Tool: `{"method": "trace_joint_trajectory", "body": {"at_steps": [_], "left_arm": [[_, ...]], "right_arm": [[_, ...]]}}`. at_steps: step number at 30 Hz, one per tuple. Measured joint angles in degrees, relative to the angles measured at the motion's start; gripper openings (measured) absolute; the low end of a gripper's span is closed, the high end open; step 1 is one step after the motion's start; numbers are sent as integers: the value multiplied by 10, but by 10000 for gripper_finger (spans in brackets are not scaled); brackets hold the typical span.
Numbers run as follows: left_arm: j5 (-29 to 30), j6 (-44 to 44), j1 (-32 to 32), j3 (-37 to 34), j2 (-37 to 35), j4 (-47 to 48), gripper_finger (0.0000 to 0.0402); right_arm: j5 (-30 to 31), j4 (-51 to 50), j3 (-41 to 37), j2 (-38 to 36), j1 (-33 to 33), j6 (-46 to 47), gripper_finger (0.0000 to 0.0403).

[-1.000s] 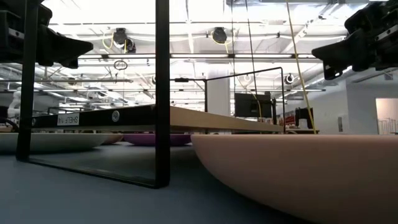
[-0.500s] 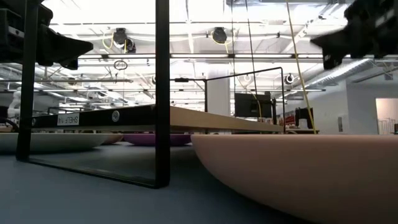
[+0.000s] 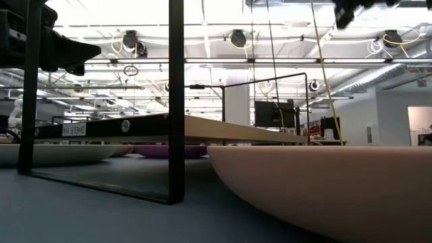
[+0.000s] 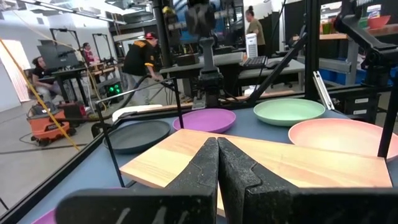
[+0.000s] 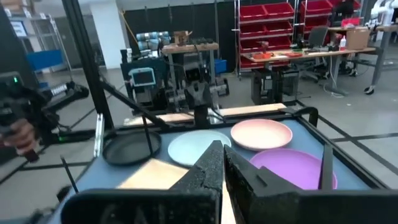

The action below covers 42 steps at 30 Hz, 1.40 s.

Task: Place and stack plates onto a shelf
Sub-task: Put the top black plate on the shelf

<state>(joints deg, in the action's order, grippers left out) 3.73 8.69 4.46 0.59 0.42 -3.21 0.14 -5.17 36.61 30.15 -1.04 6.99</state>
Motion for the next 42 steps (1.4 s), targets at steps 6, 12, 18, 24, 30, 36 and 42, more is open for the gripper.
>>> {"method": "trace_joint_trajectory", "body": {"at_steps": [6, 12, 18, 24, 30, 36, 42], "left_arm": [[0, -17, 0, 0, 0, 1, 3], [0, -19, 0, 0, 0, 1, 3], [1, -7, 0, 0, 0, 0, 3], [1, -1, 0, 0, 0, 0, 3], [3, -29, 0, 0, 0, -10, 3], [60, -62, 0, 29, 23, 9, 3], [62, -95, 0, 113, 118, 18, 3]], "right_arm": [[0, -74, 134, 92, 0, 28, 0], [52, -193, 243, 160, 17, 40, 0], [120, -272, 277, 193, 63, 62, 0], [154, -319, 270, 201, 99, 115, 0], [151, -319, 220, 201, 125, 135, 0], [151, -298, 146, 202, 147, 167, 0], [150, -281, 84, 202, 154, 178, 0]]}}
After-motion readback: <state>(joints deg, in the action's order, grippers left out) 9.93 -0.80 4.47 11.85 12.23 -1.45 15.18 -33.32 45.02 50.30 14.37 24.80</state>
